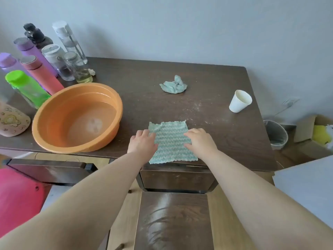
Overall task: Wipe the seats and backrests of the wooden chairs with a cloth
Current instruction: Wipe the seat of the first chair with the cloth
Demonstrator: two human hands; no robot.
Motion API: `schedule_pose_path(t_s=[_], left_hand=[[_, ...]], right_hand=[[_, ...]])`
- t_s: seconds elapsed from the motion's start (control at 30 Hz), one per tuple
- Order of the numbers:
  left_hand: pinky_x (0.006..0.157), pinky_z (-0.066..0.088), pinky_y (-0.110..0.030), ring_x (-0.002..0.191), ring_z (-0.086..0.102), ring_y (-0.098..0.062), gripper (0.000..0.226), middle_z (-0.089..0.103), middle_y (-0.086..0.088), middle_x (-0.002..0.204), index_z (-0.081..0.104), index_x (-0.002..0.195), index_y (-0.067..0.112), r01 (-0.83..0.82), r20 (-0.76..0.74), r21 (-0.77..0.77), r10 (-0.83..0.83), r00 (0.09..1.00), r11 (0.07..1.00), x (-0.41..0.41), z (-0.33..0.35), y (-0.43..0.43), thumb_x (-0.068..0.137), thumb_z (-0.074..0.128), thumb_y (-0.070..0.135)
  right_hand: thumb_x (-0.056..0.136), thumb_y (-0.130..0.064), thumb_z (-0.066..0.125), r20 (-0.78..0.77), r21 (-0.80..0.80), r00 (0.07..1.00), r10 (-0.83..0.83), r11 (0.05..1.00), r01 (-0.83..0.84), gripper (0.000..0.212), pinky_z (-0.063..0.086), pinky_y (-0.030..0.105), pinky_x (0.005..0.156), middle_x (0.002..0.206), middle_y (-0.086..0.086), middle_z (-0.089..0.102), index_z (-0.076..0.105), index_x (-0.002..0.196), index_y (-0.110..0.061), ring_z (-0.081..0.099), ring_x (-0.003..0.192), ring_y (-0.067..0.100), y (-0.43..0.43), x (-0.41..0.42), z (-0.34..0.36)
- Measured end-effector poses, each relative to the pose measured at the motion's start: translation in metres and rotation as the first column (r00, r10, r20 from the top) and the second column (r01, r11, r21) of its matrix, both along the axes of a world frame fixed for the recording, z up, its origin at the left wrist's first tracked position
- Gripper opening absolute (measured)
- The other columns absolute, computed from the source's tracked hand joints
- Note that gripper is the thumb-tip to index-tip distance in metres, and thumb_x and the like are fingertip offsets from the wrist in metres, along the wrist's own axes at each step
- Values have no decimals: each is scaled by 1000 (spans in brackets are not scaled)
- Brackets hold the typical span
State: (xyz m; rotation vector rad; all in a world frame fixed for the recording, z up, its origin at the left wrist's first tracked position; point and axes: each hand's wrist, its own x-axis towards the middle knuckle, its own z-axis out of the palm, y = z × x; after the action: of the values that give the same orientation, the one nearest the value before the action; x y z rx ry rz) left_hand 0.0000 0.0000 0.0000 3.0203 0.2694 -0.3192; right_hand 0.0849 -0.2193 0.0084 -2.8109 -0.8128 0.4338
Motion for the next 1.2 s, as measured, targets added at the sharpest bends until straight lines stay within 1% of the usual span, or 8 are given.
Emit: schedule_pose_path(t_s=[0.1, 0.2, 0.37, 0.67, 0.8, 0.87, 1.03, 1.2], left_hand=[[104, 36, -43, 135, 33, -27, 43, 43, -3, 143, 47, 139, 26, -17, -16, -11, 16, 1000, 1000, 3, -12, 5, 99, 41, 43], [110, 31, -45, 140, 27, -27, 44, 40, -2, 147, 48, 138, 29, -42, 20, -45, 43, 999, 998, 1, -25, 7, 98, 46, 46], [114, 27, -50, 145, 21, -26, 38, 40, -2, 148, 58, 129, 29, -70, 94, -142, 84, 992, 987, -1, -35, 11, 96, 54, 47], [101, 34, -49, 129, 37, -28, 22, 54, -2, 130, 70, 105, 18, -97, 235, -239, 154, 960, 966, -1, -48, 9, 93, 65, 37], [92, 36, -46, 116, 44, -30, 19, 57, -2, 118, 70, 98, 15, -101, 254, -232, 160, 954, 967, -4, -49, 5, 93, 66, 33], [90, 36, -44, 112, 44, -29, 18, 57, -2, 115, 69, 99, 15, -109, 245, -229, 165, 955, 967, -5, -48, 4, 95, 64, 32], [94, 34, -43, 114, 44, -26, 22, 57, 2, 115, 66, 106, 20, -102, 184, -201, 140, 973, 974, -11, -40, 8, 100, 54, 37], [93, 37, -42, 107, 48, -24, 22, 60, 3, 108, 62, 103, 20, -55, 168, -241, 98, 981, 969, -22, -23, 14, 102, 49, 37]], right_hand=[[95, -39, 59, 3, 33, 1000, 16, 999, -16, 44, 39, 43, 104, 143, -4, 48, 54, 136, -24, 39, 130, 21, 8, 6, -11], [94, -41, 60, 14, 22, 1000, 20, 1000, -20, 44, 39, 51, 104, 143, -7, 48, 54, 135, -27, 37, 129, 21, 10, 8, -21], [96, -32, 60, 77, 23, 997, 8, 1000, -9, 37, 37, 40, 97, 140, -6, 50, 59, 131, -23, 40, 124, 21, 9, 11, -31], [85, -23, 74, 195, 253, 974, -117, 965, 65, 23, 25, 31, 79, 115, -3, 68, 76, 108, -19, 52, 106, 26, 5, 4, -50], [82, -17, 78, 206, 306, 966, -159, 948, 91, 11, 39, 35, 73, 95, -2, 71, 78, 92, -16, 54, 92, 28, 8, -2, -53], [85, -15, 74, 216, 289, 960, -177, 951, 111, 2, 41, 35, 71, 89, -2, 70, 76, 85, -15, 53, 88, 27, 10, -5, -51], [95, -11, 57, 148, 91, 980, -134, 988, 121, 18, 42, 35, 76, 90, -4, 62, 63, 80, -19, 45, 92, 21, 14, -4, -41], [98, -13, 47, -5, 160, 992, -126, 979, 125, 14, 44, 36, 81, 97, -1, 56, 55, 87, -15, 45, 98, 20, 11, -15, -21]])
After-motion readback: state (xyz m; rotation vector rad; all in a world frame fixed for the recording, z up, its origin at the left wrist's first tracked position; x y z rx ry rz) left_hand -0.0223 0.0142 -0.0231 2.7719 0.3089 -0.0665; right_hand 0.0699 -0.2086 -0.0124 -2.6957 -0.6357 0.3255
